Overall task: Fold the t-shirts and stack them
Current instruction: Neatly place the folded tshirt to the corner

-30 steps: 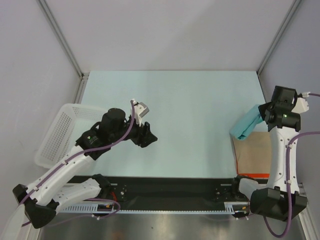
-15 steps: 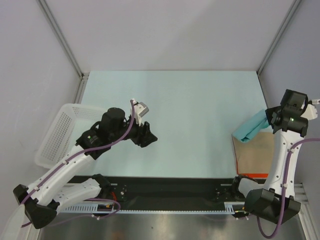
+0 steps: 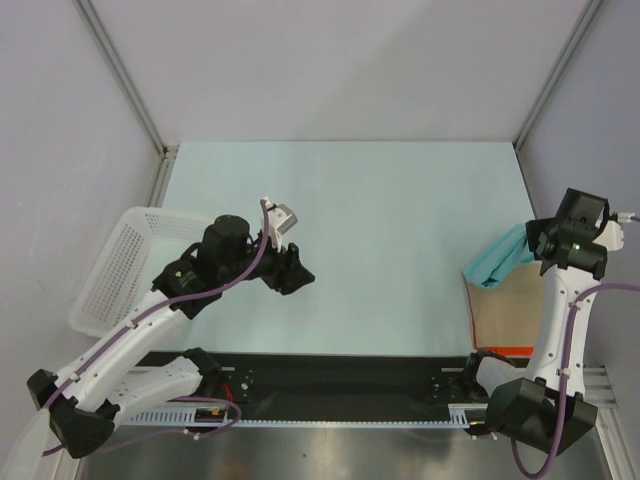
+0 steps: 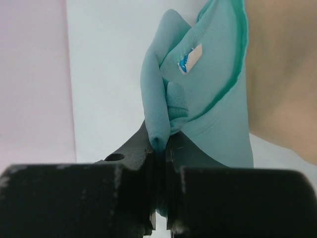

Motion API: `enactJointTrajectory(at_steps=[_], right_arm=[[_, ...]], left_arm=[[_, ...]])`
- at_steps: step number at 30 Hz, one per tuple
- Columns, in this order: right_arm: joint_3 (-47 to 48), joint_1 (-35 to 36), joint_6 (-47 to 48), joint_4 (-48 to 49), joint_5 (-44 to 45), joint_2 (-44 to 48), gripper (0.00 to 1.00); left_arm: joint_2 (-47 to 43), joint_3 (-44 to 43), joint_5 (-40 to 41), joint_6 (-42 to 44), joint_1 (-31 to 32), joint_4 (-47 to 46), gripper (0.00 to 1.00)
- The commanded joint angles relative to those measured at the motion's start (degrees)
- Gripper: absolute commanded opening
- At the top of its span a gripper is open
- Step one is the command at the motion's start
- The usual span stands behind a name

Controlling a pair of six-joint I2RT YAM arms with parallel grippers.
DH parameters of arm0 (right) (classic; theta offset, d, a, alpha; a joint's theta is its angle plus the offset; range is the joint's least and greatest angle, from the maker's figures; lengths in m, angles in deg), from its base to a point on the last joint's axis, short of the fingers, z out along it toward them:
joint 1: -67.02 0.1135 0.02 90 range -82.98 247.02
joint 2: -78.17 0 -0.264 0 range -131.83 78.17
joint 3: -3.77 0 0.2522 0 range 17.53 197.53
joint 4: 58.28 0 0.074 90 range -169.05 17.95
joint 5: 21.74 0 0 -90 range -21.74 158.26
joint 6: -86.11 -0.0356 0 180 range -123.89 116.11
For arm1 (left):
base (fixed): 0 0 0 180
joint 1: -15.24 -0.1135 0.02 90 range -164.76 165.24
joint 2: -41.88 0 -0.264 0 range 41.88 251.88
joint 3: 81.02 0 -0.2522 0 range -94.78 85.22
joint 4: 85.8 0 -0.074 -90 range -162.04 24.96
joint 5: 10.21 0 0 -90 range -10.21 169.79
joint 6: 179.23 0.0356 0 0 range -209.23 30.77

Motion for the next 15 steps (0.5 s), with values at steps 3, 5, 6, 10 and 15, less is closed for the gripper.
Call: enactJointTrajectory(at_steps=[3, 5, 6, 10, 15], right_arm=[[7.64, 0.44, -3.43, 5.36, -0.16, -1.96, 0.00], [8.34, 0.44, -4.84, 5.89, -0.52, -2.84, 0.00], [8.26, 0.35, -5.36, 6.32, -0.86, -3.02, 0.00], [7.38, 0.96, -7.12, 7.30, 0.09, -3.72, 0.00], [2.64, 0.96, -8.62, 9.05, -1.39, -2.76, 0.00]], left_arm=[[-0.06, 0.04, -1.50, 0.79, -0.79, -1.96, 0.61], [0.38, -0.40, -1.68, 0.88, -0.88, -1.79, 0.61], [0.38, -0.49, -1.76, 0.88, -0.97, -1.87, 0.61], [0.73, -0.49, -2.03, 0.88, -1.06, -1.96, 0.61], [0.55, 0.03, -2.12, 0.88, -1.23, -1.96, 0.61]])
